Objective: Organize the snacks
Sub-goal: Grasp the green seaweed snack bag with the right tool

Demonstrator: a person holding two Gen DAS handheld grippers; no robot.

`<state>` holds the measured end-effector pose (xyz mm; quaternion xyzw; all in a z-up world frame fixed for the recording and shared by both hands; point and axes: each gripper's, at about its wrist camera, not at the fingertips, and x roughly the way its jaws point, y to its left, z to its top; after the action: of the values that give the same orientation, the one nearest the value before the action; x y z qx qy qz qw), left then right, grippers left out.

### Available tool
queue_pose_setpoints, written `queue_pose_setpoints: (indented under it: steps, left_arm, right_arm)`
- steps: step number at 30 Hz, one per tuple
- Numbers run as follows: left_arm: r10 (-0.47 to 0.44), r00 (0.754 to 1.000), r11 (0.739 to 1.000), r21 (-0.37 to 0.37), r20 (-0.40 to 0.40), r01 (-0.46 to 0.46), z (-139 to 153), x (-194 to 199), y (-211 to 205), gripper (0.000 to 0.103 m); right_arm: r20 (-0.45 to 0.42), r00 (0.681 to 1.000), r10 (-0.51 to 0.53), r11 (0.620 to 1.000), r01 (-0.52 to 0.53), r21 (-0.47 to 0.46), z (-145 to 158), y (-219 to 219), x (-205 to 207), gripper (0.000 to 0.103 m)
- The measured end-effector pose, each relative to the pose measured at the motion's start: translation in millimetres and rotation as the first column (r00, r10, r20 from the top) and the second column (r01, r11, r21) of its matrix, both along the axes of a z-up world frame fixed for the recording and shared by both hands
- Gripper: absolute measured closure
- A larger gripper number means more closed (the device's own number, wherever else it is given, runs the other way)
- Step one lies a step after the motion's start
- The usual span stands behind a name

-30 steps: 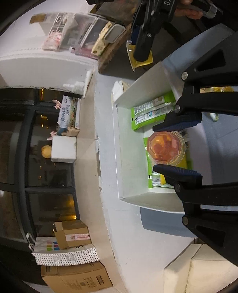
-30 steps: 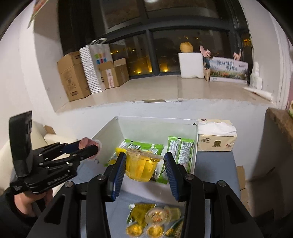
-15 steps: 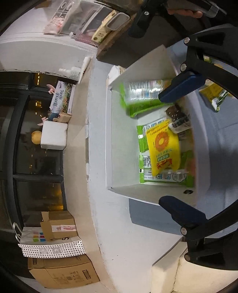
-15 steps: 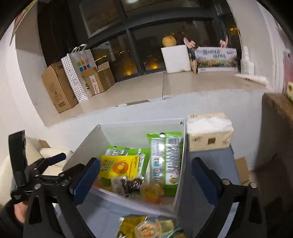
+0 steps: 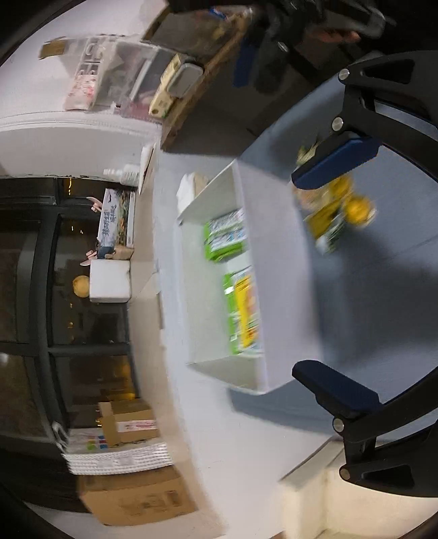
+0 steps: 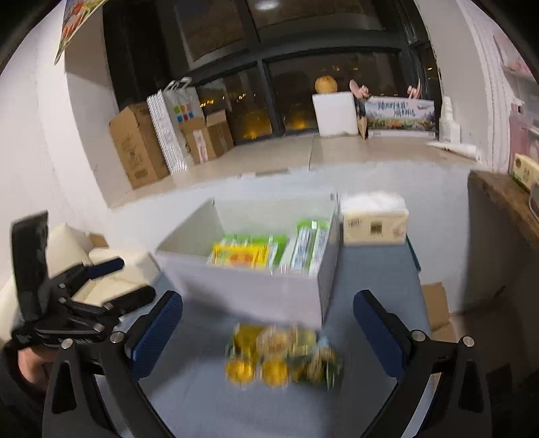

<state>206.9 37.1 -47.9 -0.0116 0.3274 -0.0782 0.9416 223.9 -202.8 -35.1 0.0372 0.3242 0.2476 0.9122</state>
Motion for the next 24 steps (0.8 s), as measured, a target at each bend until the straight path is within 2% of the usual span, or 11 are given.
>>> queue_pose_setpoints:
  steps: [2,5,9,13,17,24]
  left_arm:
    - [-0.011,0.999,0.998,-0.059,-0.036,0.009,-9.8,-20.2,-3.4,0.0]
    - [-0.002,0.998,0.998,-0.059,-0.065,-0.002,-26.3,-49.5,-12.5,0.0]
    - [-0.016,0.994,0.998,-0.068,-0.106,0.008,-45.4,-70.2,-22.0,0.0]
    - [-0.01,0.988,0.997,-0.08,-0.152,-0.002,-63.2,-78.4,-25.3,0.0]
    - [-0.003,0.987,0.998,-0.057,-0.161,-0.006,-69.8,-82.3,-28.4,0.0]
    - [0.011,0.983,0.998,-0.061,-0.183,-0.023,-76.3,-82.3,-28.2,0.0]
  right_arm:
    - [-0.037,0.999,0.001,1.0,-0.001,0.001,-17.5,-6.0,-18.0,0.0]
    - [-0.081,0.997,-0.02,1.0,0.019,-0.009,-45.2,-16.4,-35.1,0.0]
    - [-0.174,0.984,-0.041,0.999,0.046,0.025,-76.0,-30.8,-36.4,0.0]
    - [-0.21,0.976,-0.056,0.998,0.06,0.012,-94.9,-32.4,-20.9,0.0]
    - [-0.227,0.971,-0.081,0.997,0.082,-0.005,-106.6,-32.4,6.5,0.0]
    - [-0.257,0.963,-0.083,0.996,0.076,-0.035,-122.2,-27.0,55.8,0.0]
